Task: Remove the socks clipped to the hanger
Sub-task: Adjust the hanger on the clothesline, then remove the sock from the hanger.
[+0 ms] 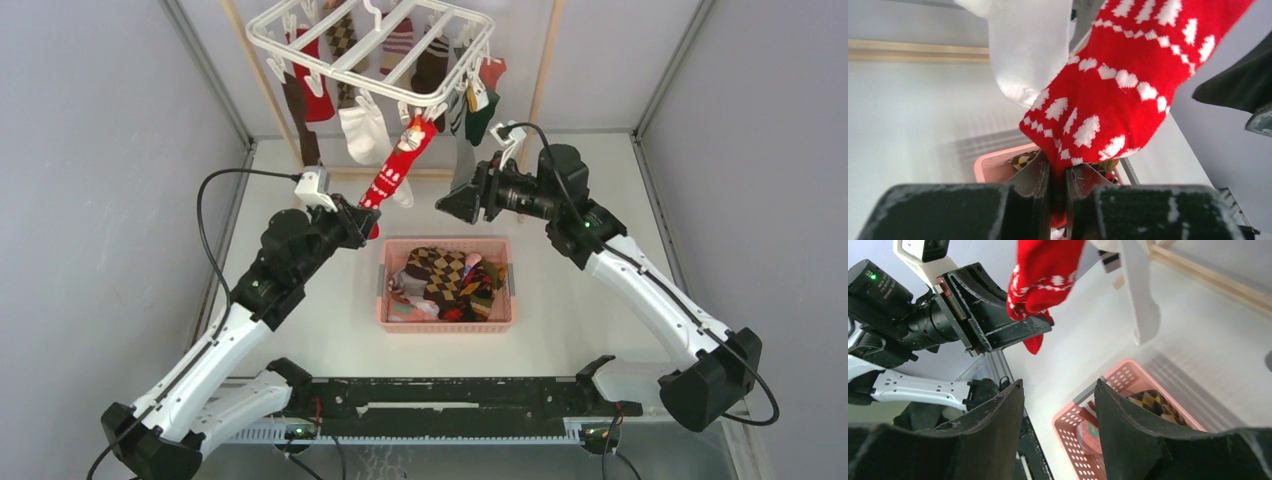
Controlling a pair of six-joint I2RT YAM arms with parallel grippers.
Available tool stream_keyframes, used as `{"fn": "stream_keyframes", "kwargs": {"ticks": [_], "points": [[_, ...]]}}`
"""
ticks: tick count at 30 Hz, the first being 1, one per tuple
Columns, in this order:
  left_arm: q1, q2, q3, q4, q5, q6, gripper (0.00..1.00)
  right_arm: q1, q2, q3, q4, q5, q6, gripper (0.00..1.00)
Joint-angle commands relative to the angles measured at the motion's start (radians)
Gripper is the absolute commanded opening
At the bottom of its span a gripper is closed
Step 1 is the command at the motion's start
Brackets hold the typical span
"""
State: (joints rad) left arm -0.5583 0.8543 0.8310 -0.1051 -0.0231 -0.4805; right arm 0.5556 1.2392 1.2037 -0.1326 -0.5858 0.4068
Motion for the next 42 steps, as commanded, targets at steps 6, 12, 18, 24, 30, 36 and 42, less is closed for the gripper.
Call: {"fn": "stream_keyframes", "kwargs": {"ticks": [6,12,18,24,30,36,42], "points": [[0.145,-0.014,0.051,-0.12,0.076,-0.056,0.14,-0.09,-0.026,-0.009,0.028,0.024,-0.014,0.62],[0.225,-0.023,0.039,-0.163,0.117,-0.067,0.16,-0.123,0.002,-0.008,0.112,0.057,0.002,0.63],[0.252,-0.019,0.036,-0.19,0.123,-0.065,0.18,-0.119,0.089,0.01,0.188,0.125,-0.043,0.64],[0.26,-0.009,0.035,-0.19,0.146,-0.066,0.19,-0.104,0.212,0.01,0.31,0.214,-0.096,0.65],[0.261,0.006,0.033,-0.172,0.171,-0.067,0.24,-0.073,0.332,0.01,0.458,0.312,-0.148,0.68],[0.261,0.03,0.031,-0.153,0.191,-0.066,0.27,-0.074,0.441,0.04,0.546,0.393,-0.141,0.72],[0.26,0.054,0.027,-0.132,0.209,-0.069,0.28,-0.061,0.5,0.078,0.54,0.544,-0.166,0.76]]}}
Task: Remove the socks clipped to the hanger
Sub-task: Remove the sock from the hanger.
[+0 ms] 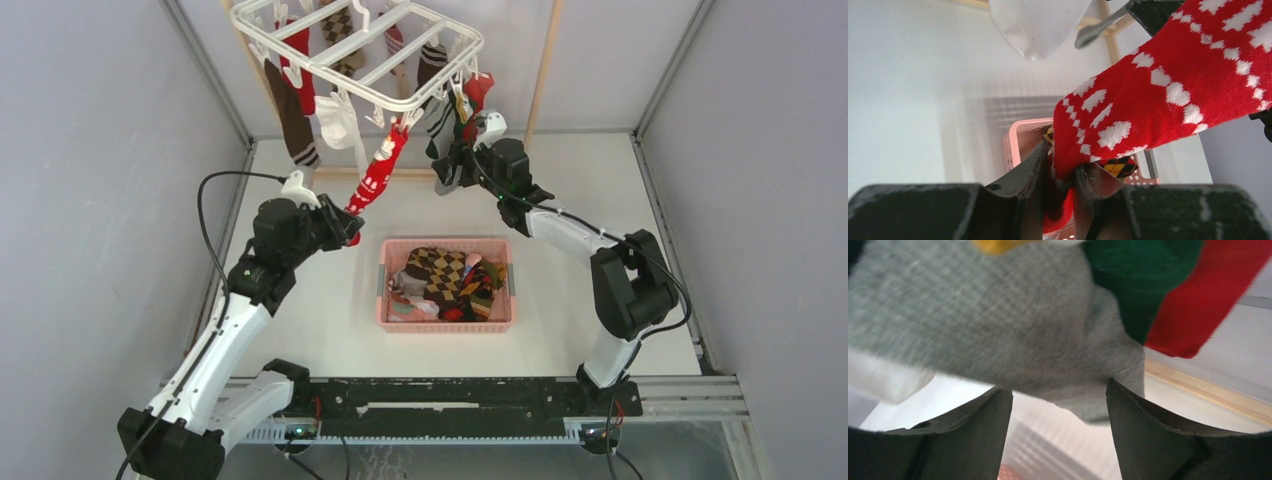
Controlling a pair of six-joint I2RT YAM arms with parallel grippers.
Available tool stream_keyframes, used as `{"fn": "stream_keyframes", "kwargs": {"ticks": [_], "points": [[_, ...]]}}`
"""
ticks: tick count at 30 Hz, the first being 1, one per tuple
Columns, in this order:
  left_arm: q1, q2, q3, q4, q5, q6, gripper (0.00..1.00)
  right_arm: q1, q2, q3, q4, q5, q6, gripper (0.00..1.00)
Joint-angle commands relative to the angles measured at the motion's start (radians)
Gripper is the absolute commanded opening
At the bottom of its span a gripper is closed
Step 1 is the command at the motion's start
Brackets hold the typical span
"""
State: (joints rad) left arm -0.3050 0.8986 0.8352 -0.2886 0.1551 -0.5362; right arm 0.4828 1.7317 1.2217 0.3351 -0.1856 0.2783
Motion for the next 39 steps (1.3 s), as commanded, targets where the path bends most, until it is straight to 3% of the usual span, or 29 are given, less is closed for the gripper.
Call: {"fn": "stream_keyframes", "kwargs": {"ticks": [1,6,9,14,18,19,28,39], "points": [[0.006,0.012,0.022,0.054,0.032,-0.014,0.28,0.009,0.013,0.059,0.066,0.169,-0.032,0.77],[0.007,0.028,0.024,0.063,0.042,-0.009,0.28,-0.003,0.055,0.06,0.134,0.081,-0.019,0.79],[0.007,0.04,0.024,0.069,0.045,-0.008,0.28,-0.005,0.068,0.065,0.136,0.066,-0.004,0.7],[0.007,0.055,0.019,0.081,0.056,-0.011,0.32,-0.008,0.061,0.06,0.125,0.067,0.008,0.45],[0.007,0.053,0.011,0.083,0.057,-0.01,0.39,-0.009,0.033,0.049,0.091,0.088,0.006,0.05],[0.007,0.052,0.008,0.084,0.056,-0.012,0.42,-0.008,0.02,0.041,0.083,0.091,0.005,0.01],[0.007,0.101,-0.03,0.141,0.07,-0.04,0.7,0.025,-0.146,-0.093,0.037,0.067,-0.019,0.01],[-0.067,0.057,-0.015,0.117,0.045,-0.048,0.72,0.102,-0.392,-0.217,-0.097,0.076,-0.039,0.01]]}}
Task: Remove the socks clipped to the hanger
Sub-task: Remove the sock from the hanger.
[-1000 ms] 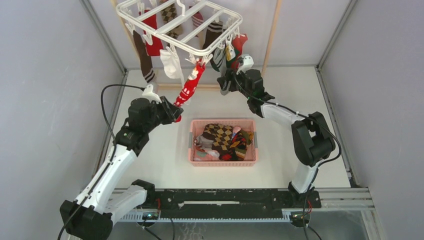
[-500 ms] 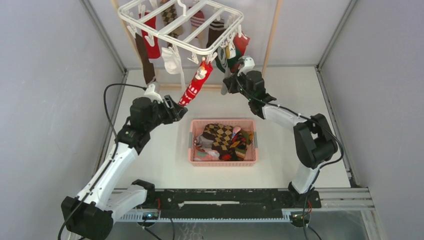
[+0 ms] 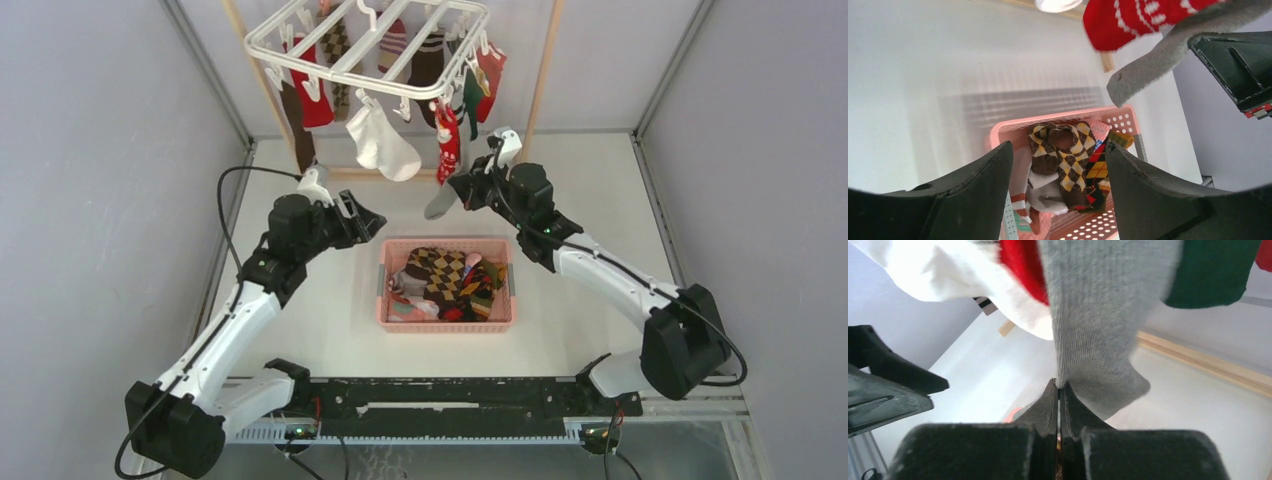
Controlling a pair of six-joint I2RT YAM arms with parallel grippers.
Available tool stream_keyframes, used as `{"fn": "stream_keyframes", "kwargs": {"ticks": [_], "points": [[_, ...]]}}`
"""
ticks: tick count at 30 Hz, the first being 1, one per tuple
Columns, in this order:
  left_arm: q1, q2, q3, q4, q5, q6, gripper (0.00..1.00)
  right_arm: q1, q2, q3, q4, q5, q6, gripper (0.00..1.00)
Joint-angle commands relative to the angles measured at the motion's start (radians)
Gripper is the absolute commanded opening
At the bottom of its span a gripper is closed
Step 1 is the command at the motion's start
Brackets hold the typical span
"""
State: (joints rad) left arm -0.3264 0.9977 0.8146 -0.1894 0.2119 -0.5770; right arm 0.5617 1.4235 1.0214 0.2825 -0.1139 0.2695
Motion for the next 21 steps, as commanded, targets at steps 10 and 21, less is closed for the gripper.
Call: {"fn": "stream_keyframes", "kwargs": {"ticks": [10,21], "points": [[-0.259,-0.066,0.075,0.001,-0.098,-0.02,0.72,0.098,-0.231,-0.03,-0.179,0.034,-0.057,0.01],[-0.325,-0.041,0.066,0.146,0.013,0.003,0.92,0.187,-0.319,-0.032,-0.241,-0.004,-0.034,0.02]]}}
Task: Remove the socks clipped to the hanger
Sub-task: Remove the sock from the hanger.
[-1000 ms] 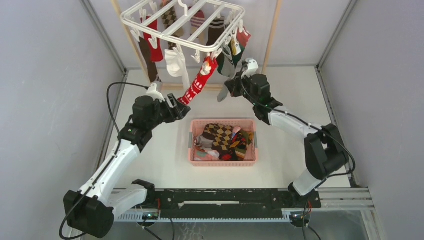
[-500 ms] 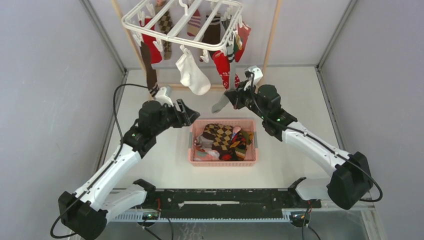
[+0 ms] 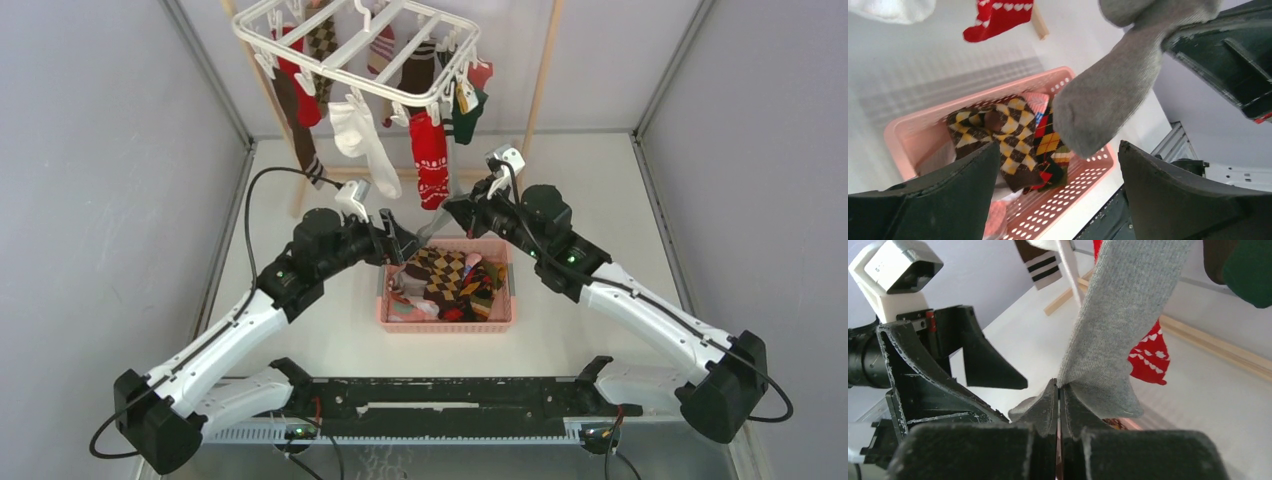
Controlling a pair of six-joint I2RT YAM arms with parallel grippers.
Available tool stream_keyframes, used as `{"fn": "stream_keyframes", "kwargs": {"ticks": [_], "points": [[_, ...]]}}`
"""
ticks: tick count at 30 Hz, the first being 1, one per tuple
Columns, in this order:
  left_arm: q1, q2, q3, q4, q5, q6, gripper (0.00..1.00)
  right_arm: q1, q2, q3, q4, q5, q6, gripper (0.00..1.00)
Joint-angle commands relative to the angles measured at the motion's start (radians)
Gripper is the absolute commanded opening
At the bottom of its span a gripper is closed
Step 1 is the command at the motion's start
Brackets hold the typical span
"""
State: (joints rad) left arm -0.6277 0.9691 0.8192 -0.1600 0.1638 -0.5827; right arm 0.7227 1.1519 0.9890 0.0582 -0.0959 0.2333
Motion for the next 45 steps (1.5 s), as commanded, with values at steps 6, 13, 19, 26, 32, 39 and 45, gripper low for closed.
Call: {"fn": "stream_keyframes", "kwargs": {"ticks": [6,13,19,26,32,39,45], "points": [[-0.058,0.009,0.087,0.137,0.065,0.039,0.98,0.069,-0.067,0.001,-0.031,-0.022,0.01,0.02],[-0.083,0.055,0.103,0.155,0.051,0.053,1.0,0.112,-0.051,0.017,-0.023,-0.025,0.022,0.02],[-0.1,0.1,0.133,0.155,0.025,0.076,0.89,0.146,-0.026,0.033,-0.018,-0.023,0.021,0.02],[-0.101,0.146,0.154,0.155,0.017,0.079,0.35,0.167,-0.015,0.049,-0.024,-0.018,0.016,0.02],[-0.101,0.161,0.16,0.148,-0.024,0.081,0.18,0.166,0.012,0.048,-0.022,-0.01,0.012,0.02],[-0.101,0.16,0.159,0.126,-0.111,0.103,0.15,0.133,0.022,0.05,-0.012,0.0,0.022,0.15],[-0.101,0.191,0.157,0.125,-0.201,0.124,0.15,0.045,0.003,0.111,-0.07,0.025,0.022,0.41]]}}
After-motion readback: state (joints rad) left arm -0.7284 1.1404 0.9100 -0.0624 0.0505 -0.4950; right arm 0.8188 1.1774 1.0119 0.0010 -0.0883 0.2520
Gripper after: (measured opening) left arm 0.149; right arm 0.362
